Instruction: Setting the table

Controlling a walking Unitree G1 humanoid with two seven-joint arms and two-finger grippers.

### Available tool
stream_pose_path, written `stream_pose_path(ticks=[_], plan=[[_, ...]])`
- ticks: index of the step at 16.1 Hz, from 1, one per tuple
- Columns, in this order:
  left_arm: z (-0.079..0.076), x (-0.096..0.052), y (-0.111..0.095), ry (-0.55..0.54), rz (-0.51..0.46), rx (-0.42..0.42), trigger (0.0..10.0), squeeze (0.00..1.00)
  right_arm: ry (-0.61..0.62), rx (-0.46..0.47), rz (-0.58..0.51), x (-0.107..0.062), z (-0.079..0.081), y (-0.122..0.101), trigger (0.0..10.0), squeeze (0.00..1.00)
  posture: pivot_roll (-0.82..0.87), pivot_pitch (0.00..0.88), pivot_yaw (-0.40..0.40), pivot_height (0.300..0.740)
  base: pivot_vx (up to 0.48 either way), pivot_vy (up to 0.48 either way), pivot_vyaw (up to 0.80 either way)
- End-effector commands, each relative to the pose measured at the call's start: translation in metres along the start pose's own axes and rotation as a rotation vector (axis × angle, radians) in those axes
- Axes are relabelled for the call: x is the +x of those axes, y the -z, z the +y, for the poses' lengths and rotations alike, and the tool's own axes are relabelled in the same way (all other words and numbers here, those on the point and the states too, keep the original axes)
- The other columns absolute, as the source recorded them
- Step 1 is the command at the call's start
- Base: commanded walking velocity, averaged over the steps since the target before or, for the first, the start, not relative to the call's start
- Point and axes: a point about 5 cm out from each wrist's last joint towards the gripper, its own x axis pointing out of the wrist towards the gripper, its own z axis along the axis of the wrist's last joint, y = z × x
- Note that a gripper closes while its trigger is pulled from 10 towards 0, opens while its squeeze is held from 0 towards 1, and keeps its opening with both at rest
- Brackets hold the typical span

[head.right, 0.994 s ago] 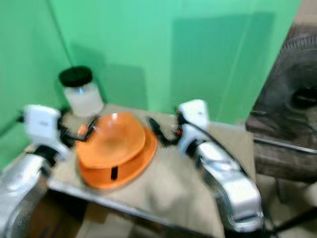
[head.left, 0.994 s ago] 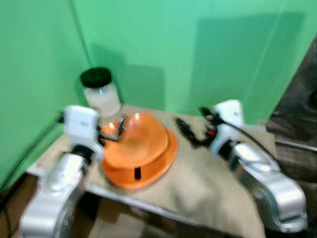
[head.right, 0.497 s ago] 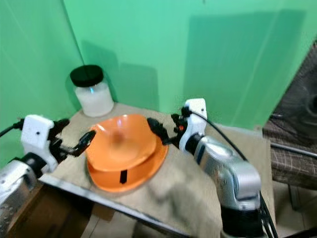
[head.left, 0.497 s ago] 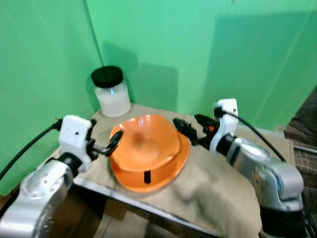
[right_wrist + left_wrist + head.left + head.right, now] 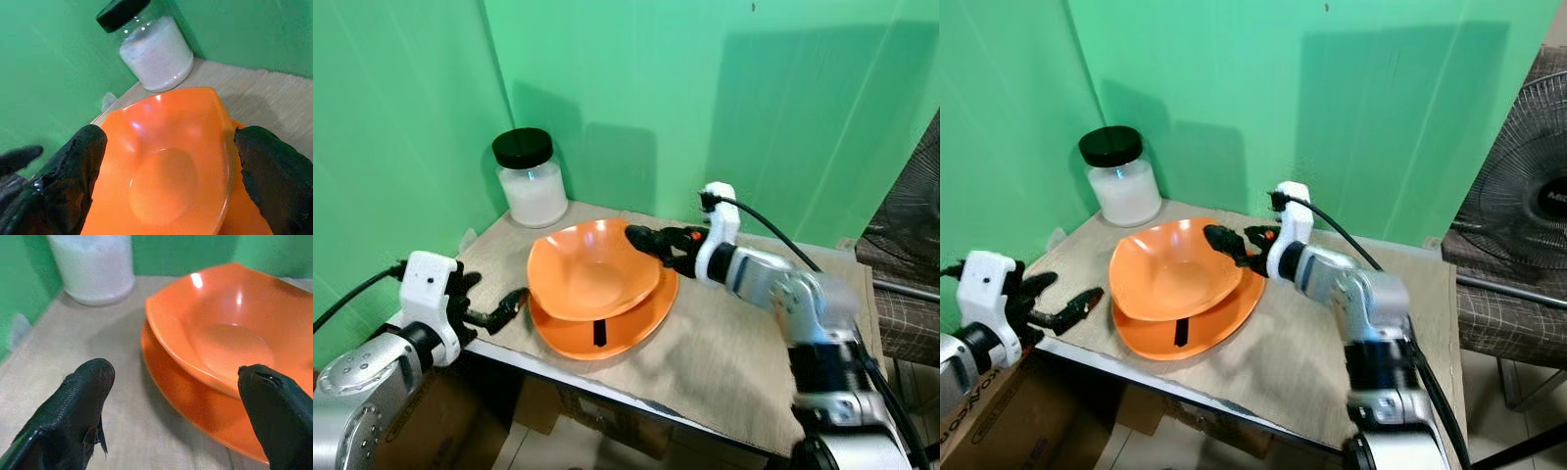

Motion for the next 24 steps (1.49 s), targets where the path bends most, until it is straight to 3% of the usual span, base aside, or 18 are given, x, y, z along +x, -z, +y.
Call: stream_pose_path(ticks=[1, 3, 4, 5, 8, 13, 14, 15, 24], plan=[[0.000, 0.004, 0.001, 0.029, -0.003, -0.023, 10.0, 0.00, 0.019, -0.011, -0.018, 0.003, -0.003, -0.007, 10.0, 1.00, -0.02, 0.000, 0.063, 0.740, 0.000, 0.000, 0.00], [-0.002, 0.011, 0.006, 0.051, 0.000, -0.043, 10.0, 0.00, 0.057, -0.030, 0.000, 0.007, -0.007, -0.008, 10.0, 1.00, -0.02, 0.000, 0.057, 0.740, 0.000, 0.000, 0.00], [-0.001, 0.018, 0.012, 0.063, -0.004, -0.076, 10.0, 0.00, 0.055, -0.027, 0.007, 0.009, -0.008, -0.008, 10.0, 0.32, -0.02, 0.000, 0.053, 0.740, 0.000, 0.000, 0.00], [0.000, 0.021, 0.016, 0.064, 0.001, -0.088, 10.0, 0.00, 0.054, -0.020, 0.009, 0.009, -0.008, -0.008, 10.0, 0.00, -0.02, 0.000, 0.054, 0.740, 0.000, 0.000, 0.00], [0.004, 0.020, 0.035, 0.059, 0.112, -0.026, 10.0, 0.00, 0.041, 0.001, 0.059, 0.010, -0.010, -0.005, 10.0, 0.00, -0.03, 0.000, 0.057, 0.740, 0.000, 0.000, 0.00], [0.004, 0.020, 0.042, 0.078, 0.136, 0.027, 10.0, 0.00, -0.058, -0.002, 0.166, 0.015, 0.005, 0.007, 10.0, 0.00, -0.02, 0.000, 0.050, 0.740, 0.000, 0.000, 0.00], [0.003, 0.020, 0.042, 0.080, 0.135, 0.034, 10.0, 0.00, -0.065, -0.013, 0.176, 0.015, 0.006, 0.008, 5.4, 0.00, -0.02, 0.000, 0.049, 0.740, 0.000, 0.000, 0.00], [0.004, 0.019, 0.042, 0.080, 0.132, 0.040, 10.0, 0.00, -0.064, -0.027, 0.185, 0.015, 0.006, 0.009, 0.0, 0.00, -0.02, 0.000, 0.048, 0.740, 0.000, 0.000, 0.00], [0.005, 0.019, 0.039, 0.089, 0.121, 0.069, 10.0, 0.00, -0.054, -0.075, 0.195, 0.016, 0.005, 0.011, 0.0, 0.00, -0.02, 0.000, 0.062, 0.740, 0.000, 0.000, 0.00]])
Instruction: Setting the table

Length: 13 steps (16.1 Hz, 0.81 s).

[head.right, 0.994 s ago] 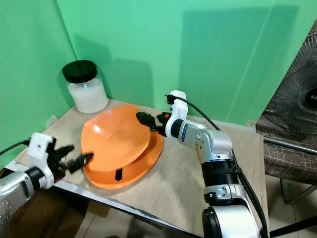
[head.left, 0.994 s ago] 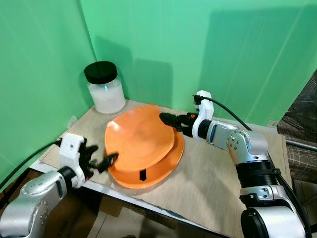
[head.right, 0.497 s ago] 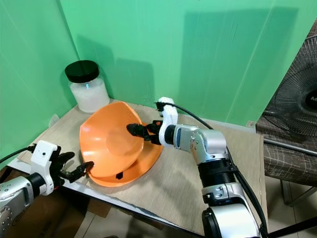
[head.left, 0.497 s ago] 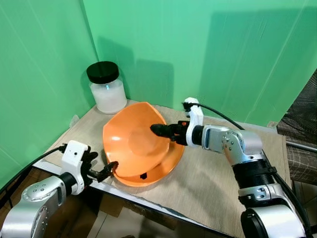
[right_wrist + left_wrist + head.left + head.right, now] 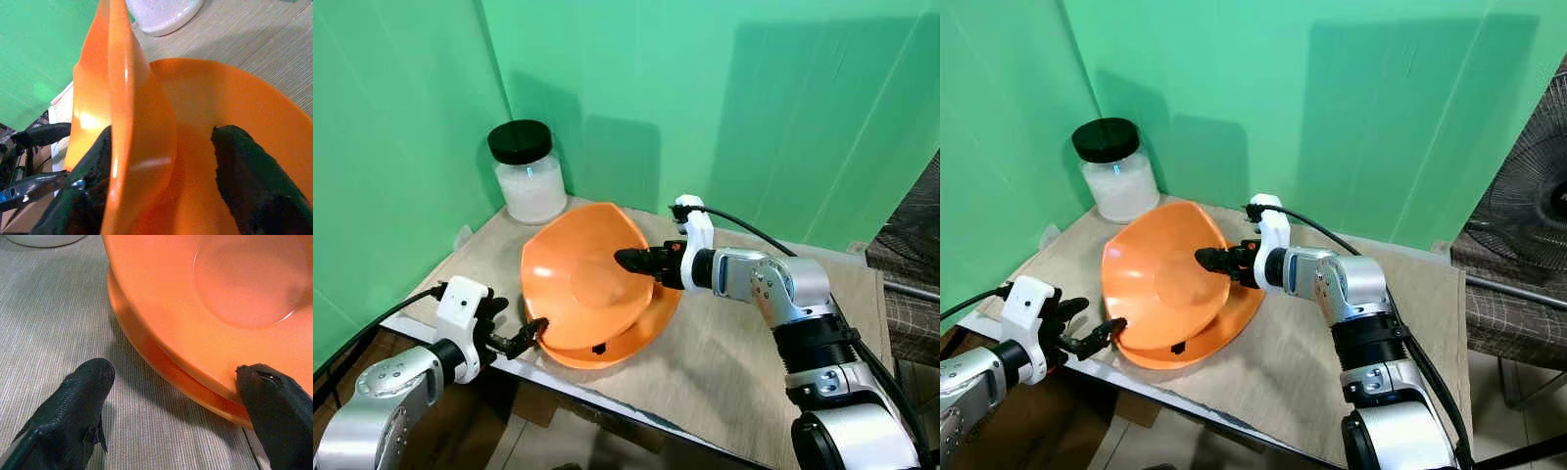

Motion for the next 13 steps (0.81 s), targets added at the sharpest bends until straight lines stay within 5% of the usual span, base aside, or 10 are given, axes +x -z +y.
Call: stream_pose_path(ticks=[1, 13], plan=[[0.0039, -0.0020, 0.0017, -0.009, 0.025, 0.016, 10.0, 0.00, -0.002, -0.037, -0.017, -0.0006, 0.0029, -0.0052, 0.0, 0.00, -0.02, 0.000, 0.063, 0.740, 0.000, 0.000, 0.00], [0.0080, -0.0005, -0.0025, -0.025, 0.019, 0.049, 10.0, 0.00, -0.001, -0.069, -0.052, -0.0014, 0.0021, -0.0067, 0.0, 0.00, -0.02, 0.000, 0.074, 0.740, 0.000, 0.000, 0.00]])
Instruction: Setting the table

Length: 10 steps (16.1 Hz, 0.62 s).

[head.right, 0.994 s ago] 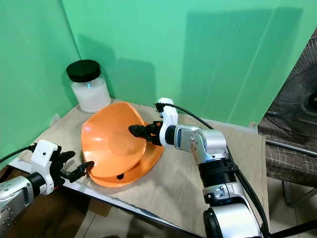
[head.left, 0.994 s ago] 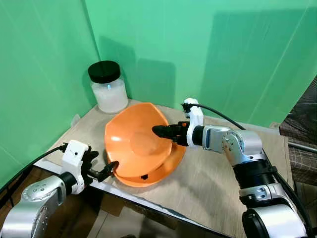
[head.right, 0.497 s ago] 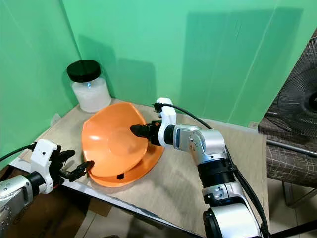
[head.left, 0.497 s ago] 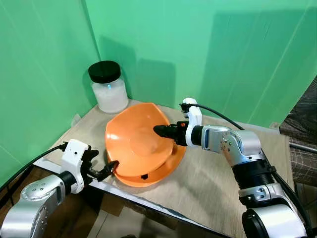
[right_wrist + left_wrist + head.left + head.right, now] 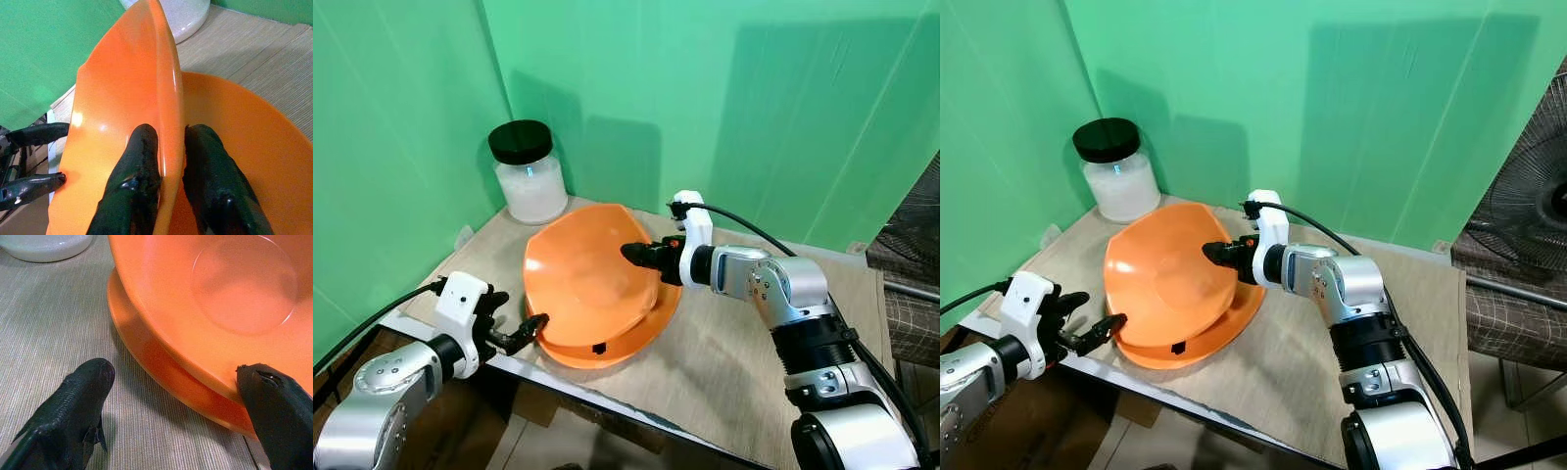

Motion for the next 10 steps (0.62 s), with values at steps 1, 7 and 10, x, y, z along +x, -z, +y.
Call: stream_pose_path(ticks=[1, 7, 10], plan=[[0.006, 0.000, 0.002, -0.029, 0.034, 0.022, 10.0, 0.00, 0.004, -0.017, -0.020, -0.002, 0.000, -0.003, 0.0, 0.00, -0.02, 0.000, 0.066, 0.740, 0.000, 0.000, 0.00], [0.013, 0.005, -0.018, -0.097, -0.067, -0.067, 10.0, 0.91, -0.022, 0.007, -0.086, -0.007, 0.004, -0.006, 0.0, 0.00, -0.06, 0.000, 0.042, 0.740, 0.000, 0.000, 0.00], [0.010, 0.002, -0.038, -0.093, -0.154, -0.053, 10.0, 1.00, -0.011, 0.053, -0.126, -0.013, 0.004, 0.001, 0.0, 0.00, -0.06, 0.000, 0.055, 0.740, 0.000, 0.000, 0.00]])
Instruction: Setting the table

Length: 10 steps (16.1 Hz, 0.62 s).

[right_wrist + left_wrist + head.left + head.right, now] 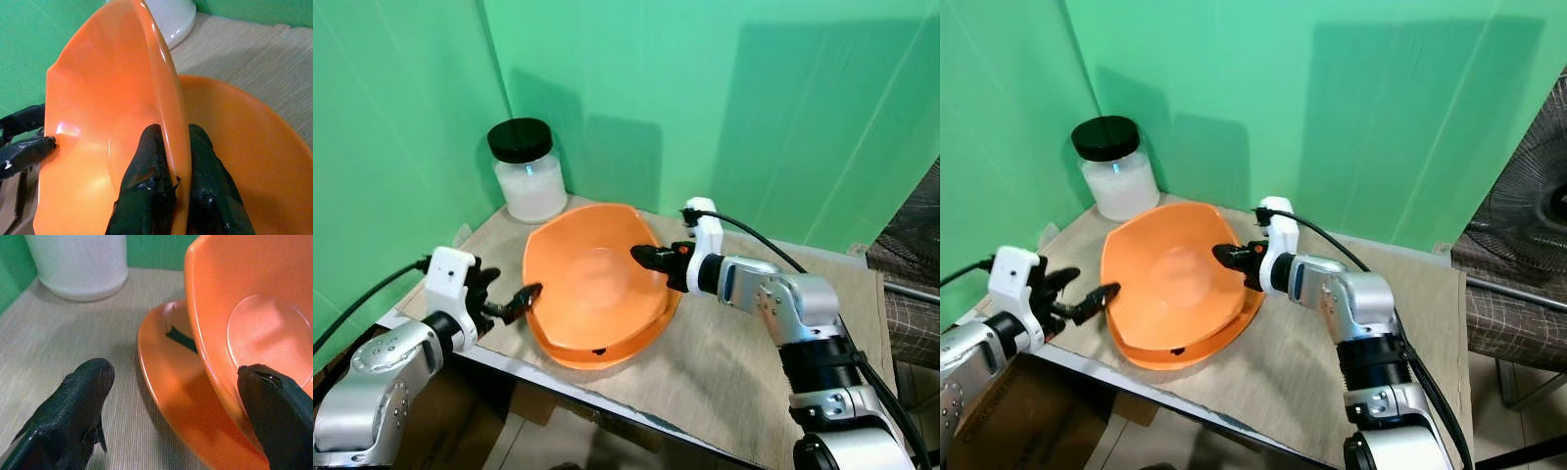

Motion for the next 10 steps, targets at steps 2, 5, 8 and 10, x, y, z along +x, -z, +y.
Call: stream_pose_path(ticks=[2, 5, 8, 10], plan=[[0.001, -0.001, -0.022, -0.025, -0.092, 0.017, 10.0, 1.00, -0.006, 0.025, -0.086, -0.006, 0.004, -0.008, 0.0, 0.00, -0.06, 0.000, 0.053, 0.740, 0.000, 0.000, 0.00], [-0.004, -0.010, -0.047, -0.042, -0.199, 0.018, 10.0, 0.00, 0.044, 0.071, -0.206, -0.012, -0.002, -0.016, 0.0, 0.00, -0.05, 0.000, 0.049, 0.740, 0.000, 0.000, 0.00], [-0.014, -0.020, -0.060, -0.053, -0.251, 0.042, 10.0, 0.00, 0.073, 0.074, -0.324, -0.027, -0.004, -0.029, 0.0, 0.00, -0.05, 0.000, 0.045, 0.740, 0.000, 0.000, 0.00], [-0.022, -0.026, -0.067, -0.059, -0.280, 0.056, 10.0, 0.00, 0.085, 0.061, -0.408, -0.040, -0.003, -0.040, 0.0, 0.00, -0.05, 0.000, 0.045, 0.740, 0.000, 0.000, 0.00]])
